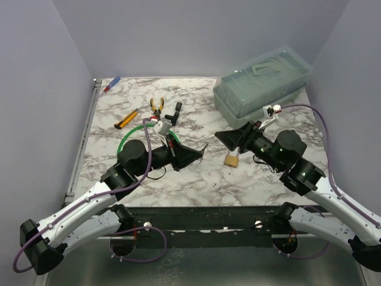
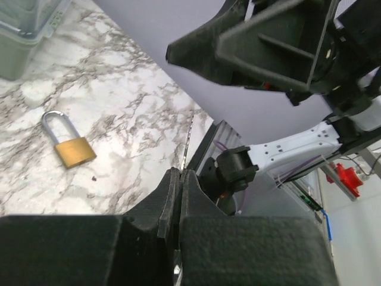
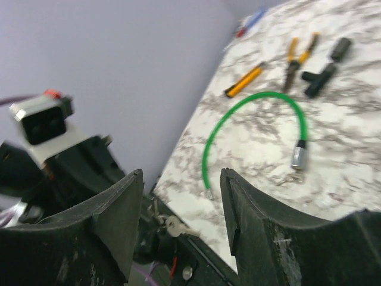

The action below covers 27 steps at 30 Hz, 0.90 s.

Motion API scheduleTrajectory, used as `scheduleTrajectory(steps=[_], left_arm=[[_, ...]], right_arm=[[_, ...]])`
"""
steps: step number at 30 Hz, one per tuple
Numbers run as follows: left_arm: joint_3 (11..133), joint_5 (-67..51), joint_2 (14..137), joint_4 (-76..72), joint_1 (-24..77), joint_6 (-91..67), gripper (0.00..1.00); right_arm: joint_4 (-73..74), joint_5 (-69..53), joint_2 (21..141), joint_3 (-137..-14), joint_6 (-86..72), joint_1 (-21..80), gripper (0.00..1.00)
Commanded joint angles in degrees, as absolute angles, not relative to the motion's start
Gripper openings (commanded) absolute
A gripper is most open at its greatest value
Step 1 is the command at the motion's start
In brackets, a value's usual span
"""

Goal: Unlock with the key

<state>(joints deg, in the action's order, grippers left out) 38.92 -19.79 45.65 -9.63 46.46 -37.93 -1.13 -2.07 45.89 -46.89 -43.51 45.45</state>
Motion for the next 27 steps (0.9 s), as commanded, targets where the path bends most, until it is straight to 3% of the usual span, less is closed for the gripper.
scheduleTrajectory(steps=[1, 5, 8, 12, 20, 27], left_arm=[[40.7, -15.8, 44.1, -1.1, 46.1, -34.2, 0.00], [42.8, -12.2, 43.9, 7.5, 46.0, -30.5, 0.00], [44.4, -10.4, 43.8, 12.5, 46.0, -27.4, 0.00], [46.0, -6.8, 44.5, 18.1, 46.0, -23.5, 0.00], [47.2, -4.8, 45.5, 22.6, 46.0, -19.8, 0.00], [46.9, -3.2, 45.5, 23.7, 46.0, -18.7, 0.00]], right_arm=[[20.1, 16.8, 48.5, -52.9, -48.0, 45.8, 0.60], [39.1, 26.9, 52.3, -57.8, -58.9, 45.8, 0.61], [47.2, 29.7, 55.4, -60.3, -64.5, 45.8, 0.83], [43.9, 25.2, 59.0, -59.8, -60.5, 45.7, 0.99], [37.0, 11.8, 67.1, -57.7, -55.3, 38.6, 1.00], [47.0, 10.8, 85.0, -66.8, -52.4, 32.4, 1.00]])
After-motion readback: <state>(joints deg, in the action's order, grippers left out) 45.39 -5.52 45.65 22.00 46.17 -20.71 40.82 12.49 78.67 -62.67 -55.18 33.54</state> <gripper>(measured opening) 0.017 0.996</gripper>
